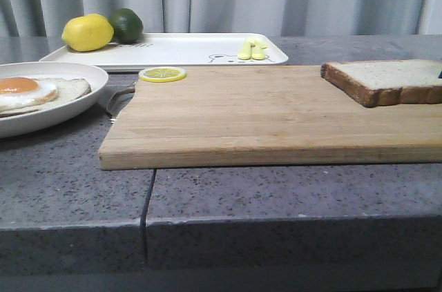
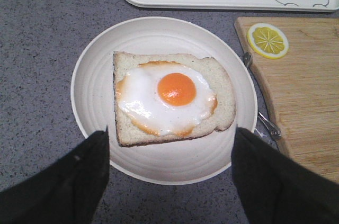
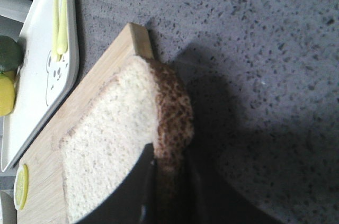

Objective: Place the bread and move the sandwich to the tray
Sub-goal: 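Lift the bread and carry it over the egg toast plate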

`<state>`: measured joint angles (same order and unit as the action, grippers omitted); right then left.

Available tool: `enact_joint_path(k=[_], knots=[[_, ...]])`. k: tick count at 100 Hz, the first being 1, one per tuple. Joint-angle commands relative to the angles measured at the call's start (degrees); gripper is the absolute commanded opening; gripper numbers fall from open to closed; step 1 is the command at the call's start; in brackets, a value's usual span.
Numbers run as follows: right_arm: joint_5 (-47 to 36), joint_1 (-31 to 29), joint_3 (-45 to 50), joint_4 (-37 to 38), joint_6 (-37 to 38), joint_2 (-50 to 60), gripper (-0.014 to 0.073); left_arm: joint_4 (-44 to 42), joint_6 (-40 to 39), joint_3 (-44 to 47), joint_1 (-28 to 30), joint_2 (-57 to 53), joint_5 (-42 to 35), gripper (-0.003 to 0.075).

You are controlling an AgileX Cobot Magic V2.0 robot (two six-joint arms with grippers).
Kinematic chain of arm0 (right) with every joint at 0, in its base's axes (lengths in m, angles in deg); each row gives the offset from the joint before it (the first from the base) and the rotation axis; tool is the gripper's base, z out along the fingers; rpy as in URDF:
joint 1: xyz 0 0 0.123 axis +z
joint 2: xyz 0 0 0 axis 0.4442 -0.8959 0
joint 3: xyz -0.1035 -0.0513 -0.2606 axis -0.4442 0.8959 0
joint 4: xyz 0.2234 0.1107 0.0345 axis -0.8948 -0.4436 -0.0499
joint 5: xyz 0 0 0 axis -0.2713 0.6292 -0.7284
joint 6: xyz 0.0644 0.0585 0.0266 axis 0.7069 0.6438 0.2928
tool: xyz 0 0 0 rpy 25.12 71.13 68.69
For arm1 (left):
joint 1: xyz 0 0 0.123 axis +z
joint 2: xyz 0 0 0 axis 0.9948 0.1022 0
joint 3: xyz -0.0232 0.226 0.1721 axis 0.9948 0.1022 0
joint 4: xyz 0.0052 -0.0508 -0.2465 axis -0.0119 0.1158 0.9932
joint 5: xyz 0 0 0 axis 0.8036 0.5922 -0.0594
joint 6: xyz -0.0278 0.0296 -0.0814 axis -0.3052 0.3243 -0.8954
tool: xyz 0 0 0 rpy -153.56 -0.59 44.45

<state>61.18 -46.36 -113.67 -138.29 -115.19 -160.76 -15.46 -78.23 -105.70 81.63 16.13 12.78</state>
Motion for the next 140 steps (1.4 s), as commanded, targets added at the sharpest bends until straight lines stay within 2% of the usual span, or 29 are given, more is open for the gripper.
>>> enact_joint_path(k=[1, 29, 54, 66, 82, 92, 120, 140], knots=[[1.2, 0.2, -0.6, -0.2, 0.0, 0.3, -0.0069, 0.9, 0.2, -2.1, 0.1, -0.1, -3.5, 0.0459], [7.7, 0.2, -2.0, -0.5, 0.9, 5.6, -0.0058, 0.9, 0.2, -2.1, 0.1, -0.1, -3.5, 0.0459], [8.8, 0.4, -5.5, -3.5, 6.1, 15.8, -0.0058, 0.9, 0.2, -2.1, 0.1, -0.1, -3.5, 0.0439], [8.5, 2.9, -7.3, -3.9, 8.5, 18.9, -0.0058, 0.9, 0.2, -2.1, 0.1, -0.1, -3.5, 0.0426], [4.0, 11.9, -8.4, -10.7, 8.9, 20.3, -0.0058, 0.9, 0.2, -2.1, 0.1, -0.1, -3.5, 0.0405], [-3.3, 20.4, -8.4, -16.1, 6.8, 20.3, -0.0058, 0.9, 0.2, -2.1, 0.1, -0.1, -3.5, 0.0387], [-23.0, 39.9, -12.1, -16.1, 6.4, 18.7, -0.0058, 0.9, 0.2, -2.1, 0.1, -0.1, -3.5, 0.0385], [-29.6, 49.5, -19.0, -16.1, 6.4, 12.5, -0.0058, 0.9, 0.2, -2.1, 0.1, -0.1, -3.5, 0.0385]])
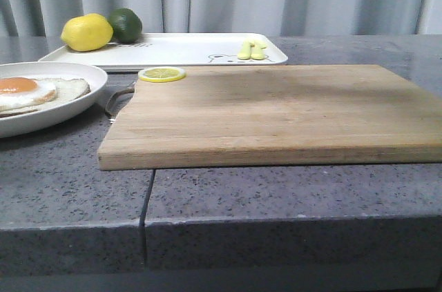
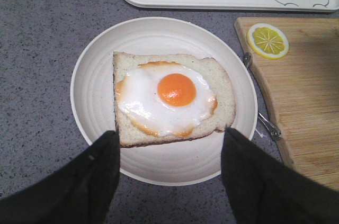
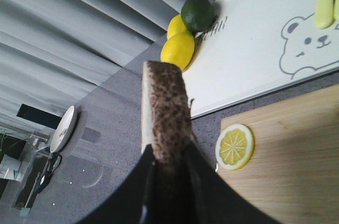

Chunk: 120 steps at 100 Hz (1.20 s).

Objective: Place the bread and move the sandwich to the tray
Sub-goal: 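Lift the bread and carry it over the egg toast plate, then lower the bread onto the egg and open the right gripper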

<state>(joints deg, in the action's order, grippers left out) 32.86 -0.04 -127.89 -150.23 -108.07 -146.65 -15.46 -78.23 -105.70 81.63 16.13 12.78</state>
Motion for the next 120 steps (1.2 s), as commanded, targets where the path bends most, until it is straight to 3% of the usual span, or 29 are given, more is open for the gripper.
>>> enact_joint_path(k=[1, 57, 88, 120], knots=[[-1.4, 3.7, -5.1, -4.1, -0.7, -2.3, -0.0058, 0.9, 0.2, -2.1, 0.1, -0.1, -3.5, 0.0385], [-7.7, 19.4, -25.7, -4.1, 5.3, -25.3, -0.0058, 0.9, 0.2, -2.1, 0.1, -0.1, -3.5, 0.0385], [-11.0, 22.8, -32.8, -4.1, 8.9, -32.2, -0.0058, 0.9, 0.2, -2.1, 0.1, -0.1, -3.5, 0.0385], [-13.4, 23.5, -33.6, -4.1, 9.6, -35.4, -0.0058, 0.9, 0.2, -2.1, 0.1, -0.1, -3.5, 0.0385]])
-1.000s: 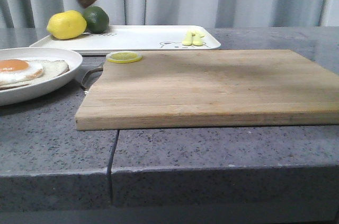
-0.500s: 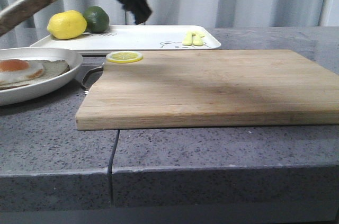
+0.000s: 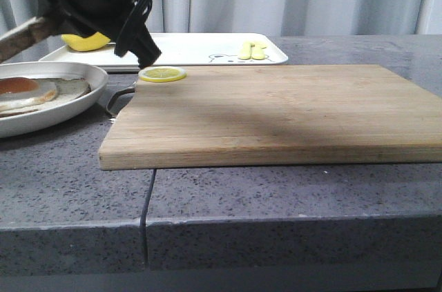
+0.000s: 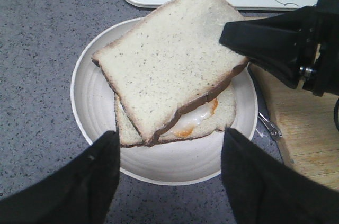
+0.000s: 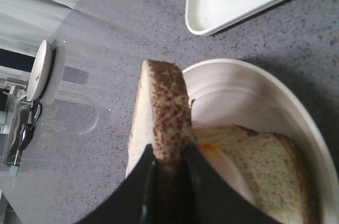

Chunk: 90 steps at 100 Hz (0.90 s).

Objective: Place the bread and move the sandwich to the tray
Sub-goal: 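Lower the bread onto the egg and open the right gripper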

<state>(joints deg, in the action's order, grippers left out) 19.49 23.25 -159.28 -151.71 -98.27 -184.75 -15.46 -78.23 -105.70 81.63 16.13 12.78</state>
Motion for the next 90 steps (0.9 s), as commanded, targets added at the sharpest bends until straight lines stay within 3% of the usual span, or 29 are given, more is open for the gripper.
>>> enact_joint_path(k=[1, 81, 90], knots=[[0.0, 0.2, -2.2, -2.6, -0.2, 2.6, -0.0058, 0.9, 0.2, -2.1, 0.1, -0.1, -3.5, 0.0385], [-0.7, 0.3, 0.1, -1.4, -3.7, 2.5, -0.0053, 0.9, 0.2, -2.1, 0.1, -0.1, -3.5, 0.0385], [-0.6, 0.3, 0.1, -0.1, -5.2, 2.5, -0.0011, 0.9, 0.2, -2.1, 0.1, -0.1, -3.5, 0.0385]])
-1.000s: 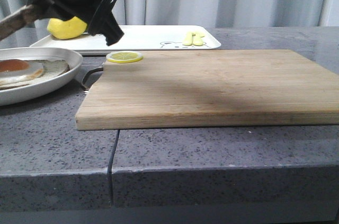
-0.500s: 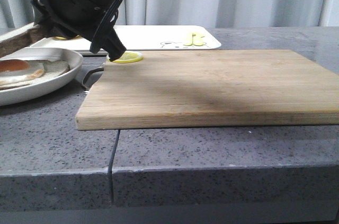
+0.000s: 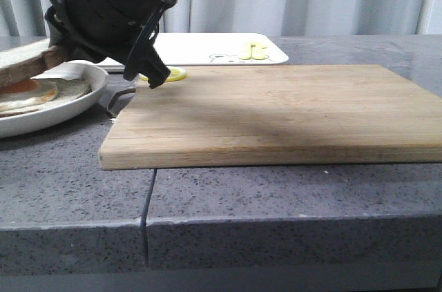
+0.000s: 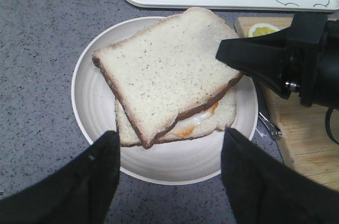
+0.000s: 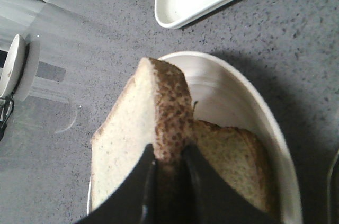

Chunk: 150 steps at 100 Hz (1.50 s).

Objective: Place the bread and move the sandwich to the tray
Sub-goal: 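Lower the bread onto the egg and open the right gripper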

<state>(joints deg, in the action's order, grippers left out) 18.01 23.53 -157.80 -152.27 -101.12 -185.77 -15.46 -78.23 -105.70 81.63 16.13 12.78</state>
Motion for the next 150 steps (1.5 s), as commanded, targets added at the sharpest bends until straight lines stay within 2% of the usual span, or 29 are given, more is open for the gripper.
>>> enact_joint_path(k=[1, 25, 55, 87, 120, 150], knots=[[0.9, 0.1, -1.4, 0.5, -2.3, 3.5, -0.0005, 0.9, 0.2, -2.1, 0.1, -0.1, -3.5, 0.0385], [0.3, 0.1, -1.0, 0.6, -3.5, 3.5, 0.0244, 0.9, 0.2, -2.1, 0.1, -0.1, -3.5, 0.0385], [-2.0, 0.1, 0.1, 1.6, -3.6, 4.0, 0.0388, 0.9, 0.2, -2.1, 0.1, -0.1, -3.5, 0.0385], [-5.0, 0.0, 0.2, 7.0, -3.6, 8.2, 0.0398, 0.9, 0.2, -2.1, 0.1, -0.1, -3.5, 0.0385], [-6.5, -2.2, 2.6, 27.5, -3.4, 19.4, 0.0398, 0.9, 0.2, -2.1, 0.1, -0.1, -3.5, 0.0385], [-7.7, -10.3, 15.2, 45.4, -1.3, 36.1, 0.0398, 0.9, 0.2, -2.1, 0.1, -0.1, -3.5, 0.0385]])
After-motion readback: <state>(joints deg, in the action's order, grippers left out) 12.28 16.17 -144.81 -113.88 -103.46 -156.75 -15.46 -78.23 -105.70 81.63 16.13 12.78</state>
